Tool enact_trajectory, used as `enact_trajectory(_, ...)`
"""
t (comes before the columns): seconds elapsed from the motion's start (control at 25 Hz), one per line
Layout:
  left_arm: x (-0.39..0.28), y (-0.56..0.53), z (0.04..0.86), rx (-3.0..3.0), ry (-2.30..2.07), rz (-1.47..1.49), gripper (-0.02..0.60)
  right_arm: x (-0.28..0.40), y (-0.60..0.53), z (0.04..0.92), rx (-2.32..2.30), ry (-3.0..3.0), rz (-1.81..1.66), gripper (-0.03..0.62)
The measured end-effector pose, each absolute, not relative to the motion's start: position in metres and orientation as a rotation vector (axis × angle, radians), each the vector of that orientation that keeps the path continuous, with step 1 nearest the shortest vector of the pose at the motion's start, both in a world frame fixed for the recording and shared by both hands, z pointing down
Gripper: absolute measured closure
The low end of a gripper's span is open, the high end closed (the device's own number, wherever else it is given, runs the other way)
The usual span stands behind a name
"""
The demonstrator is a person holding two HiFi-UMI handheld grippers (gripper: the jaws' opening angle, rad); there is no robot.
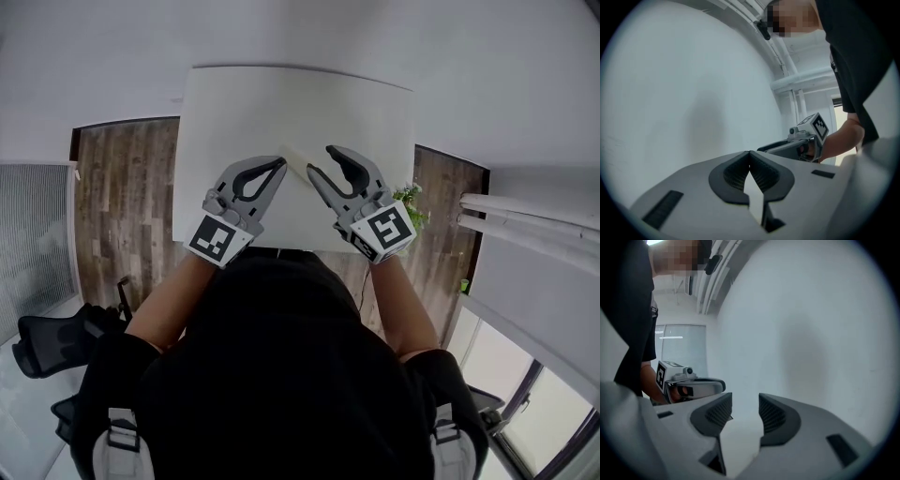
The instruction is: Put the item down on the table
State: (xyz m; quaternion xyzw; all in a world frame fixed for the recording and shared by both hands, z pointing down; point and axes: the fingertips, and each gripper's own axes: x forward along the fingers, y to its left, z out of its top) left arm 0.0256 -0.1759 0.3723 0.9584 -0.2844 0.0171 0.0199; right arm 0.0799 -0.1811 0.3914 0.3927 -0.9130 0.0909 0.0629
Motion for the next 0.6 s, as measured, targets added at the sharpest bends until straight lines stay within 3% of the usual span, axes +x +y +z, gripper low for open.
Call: enact_trajectory(0.6, 0.047, -0.148, 0.328, 3.012, -0.860, -0.013, 0.588, 0.091, -0.141, 0.325, 1.251, -2.829, 0.026, 0.539)
